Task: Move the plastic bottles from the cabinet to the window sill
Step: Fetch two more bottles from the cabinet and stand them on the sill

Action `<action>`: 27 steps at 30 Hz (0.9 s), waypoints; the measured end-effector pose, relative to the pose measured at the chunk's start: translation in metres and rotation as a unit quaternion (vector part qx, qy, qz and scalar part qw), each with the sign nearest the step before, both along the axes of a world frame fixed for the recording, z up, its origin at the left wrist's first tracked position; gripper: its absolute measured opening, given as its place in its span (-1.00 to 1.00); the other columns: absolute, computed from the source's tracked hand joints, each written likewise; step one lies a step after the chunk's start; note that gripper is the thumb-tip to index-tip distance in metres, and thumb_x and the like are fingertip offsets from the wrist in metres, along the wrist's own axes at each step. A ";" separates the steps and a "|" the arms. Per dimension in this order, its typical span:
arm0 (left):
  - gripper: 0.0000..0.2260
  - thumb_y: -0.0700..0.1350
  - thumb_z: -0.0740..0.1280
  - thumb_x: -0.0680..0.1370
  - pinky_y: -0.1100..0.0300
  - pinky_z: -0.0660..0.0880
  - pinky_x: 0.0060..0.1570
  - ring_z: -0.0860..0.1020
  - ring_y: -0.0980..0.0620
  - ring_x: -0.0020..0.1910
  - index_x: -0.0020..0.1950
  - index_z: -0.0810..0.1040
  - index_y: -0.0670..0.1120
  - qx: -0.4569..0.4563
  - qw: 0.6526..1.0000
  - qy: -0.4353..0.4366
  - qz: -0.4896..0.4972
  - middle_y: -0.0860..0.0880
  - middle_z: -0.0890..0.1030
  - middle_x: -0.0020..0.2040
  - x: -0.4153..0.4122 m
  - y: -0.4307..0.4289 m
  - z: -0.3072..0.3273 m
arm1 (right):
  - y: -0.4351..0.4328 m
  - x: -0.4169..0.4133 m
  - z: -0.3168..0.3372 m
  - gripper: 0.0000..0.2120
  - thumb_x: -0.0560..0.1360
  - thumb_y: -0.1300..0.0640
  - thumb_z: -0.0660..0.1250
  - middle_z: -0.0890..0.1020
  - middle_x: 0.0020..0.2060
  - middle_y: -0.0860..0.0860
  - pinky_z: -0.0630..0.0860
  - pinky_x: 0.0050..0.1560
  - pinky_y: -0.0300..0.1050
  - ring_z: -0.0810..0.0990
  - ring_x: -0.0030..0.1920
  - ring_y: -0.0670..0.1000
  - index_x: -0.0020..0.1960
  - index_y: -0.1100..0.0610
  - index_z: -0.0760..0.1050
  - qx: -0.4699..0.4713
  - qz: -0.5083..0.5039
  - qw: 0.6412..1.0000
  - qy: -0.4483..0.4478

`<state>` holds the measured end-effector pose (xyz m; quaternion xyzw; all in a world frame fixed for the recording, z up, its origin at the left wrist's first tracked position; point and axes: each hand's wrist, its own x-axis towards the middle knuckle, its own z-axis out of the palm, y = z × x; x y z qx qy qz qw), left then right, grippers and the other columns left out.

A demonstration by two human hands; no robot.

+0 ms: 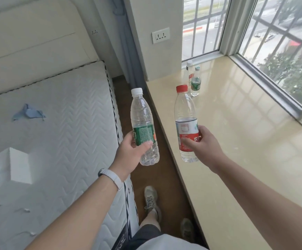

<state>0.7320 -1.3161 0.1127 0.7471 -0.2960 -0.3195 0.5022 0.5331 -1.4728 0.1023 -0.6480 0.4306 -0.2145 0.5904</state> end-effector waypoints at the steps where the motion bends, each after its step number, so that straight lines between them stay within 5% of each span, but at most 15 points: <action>1: -0.70 0.12 0.49 0.41 0.33 0.58 -0.16 0.65 0.19 0.02 0.13 0.59 0.27 0.000 1.000 0.005 -0.001 0.19 0.69 0.05 0.008 -0.002 -0.003 | -0.002 0.008 -0.001 -0.72 0.37 -0.04 0.50 0.67 -0.19 -0.19 0.53 -0.28 -0.28 0.66 -0.20 -0.25 -0.02 -0.23 0.46 0.001 0.000 1.000 0.004; 6: -0.72 0.12 0.48 0.40 0.41 0.55 -0.19 0.65 0.22 -0.01 0.10 0.59 0.29 -0.004 1.000 0.026 -0.015 0.20 0.69 0.02 0.061 -0.021 -0.006 | -0.016 0.055 -0.001 -0.63 0.25 -0.15 0.47 0.67 -0.17 -0.18 0.53 -0.33 -0.32 0.67 -0.18 -0.22 0.02 -0.21 0.48 0.006 -0.020 1.000 0.018; 12: -0.63 0.14 0.48 0.41 0.15 0.57 0.03 0.64 0.15 0.08 0.19 0.55 0.23 -0.030 0.998 0.027 -0.047 0.17 0.68 0.09 0.144 -0.046 0.000 | -0.031 0.132 0.008 -0.58 0.20 -0.19 0.46 0.67 -0.18 -0.18 0.53 -0.30 -0.29 0.67 -0.19 -0.22 0.03 -0.18 0.48 -0.012 -0.031 0.999 0.040; 18: -0.60 0.13 0.48 0.39 0.14 0.58 0.05 0.65 0.18 0.04 0.21 0.56 0.19 -0.036 0.997 0.042 -0.058 0.17 0.69 0.06 0.206 -0.077 -0.003 | -0.042 0.192 0.019 -0.60 0.23 -0.15 0.48 0.64 -0.18 -0.30 0.49 -0.40 -0.45 0.64 -0.18 -0.26 0.02 -0.21 0.46 -0.045 -0.044 0.997 0.047; 27: -0.57 0.17 0.47 0.37 0.30 0.55 -0.09 0.64 0.21 0.02 0.21 0.55 0.17 -0.028 0.993 0.047 -0.104 0.20 0.68 0.05 0.244 -0.132 -0.013 | -0.078 0.209 0.005 -0.67 0.34 -0.04 0.50 0.65 -0.11 -0.11 0.51 -0.25 -0.23 0.65 -0.19 -0.22 0.03 -0.16 0.45 -0.034 -0.107 0.990 0.081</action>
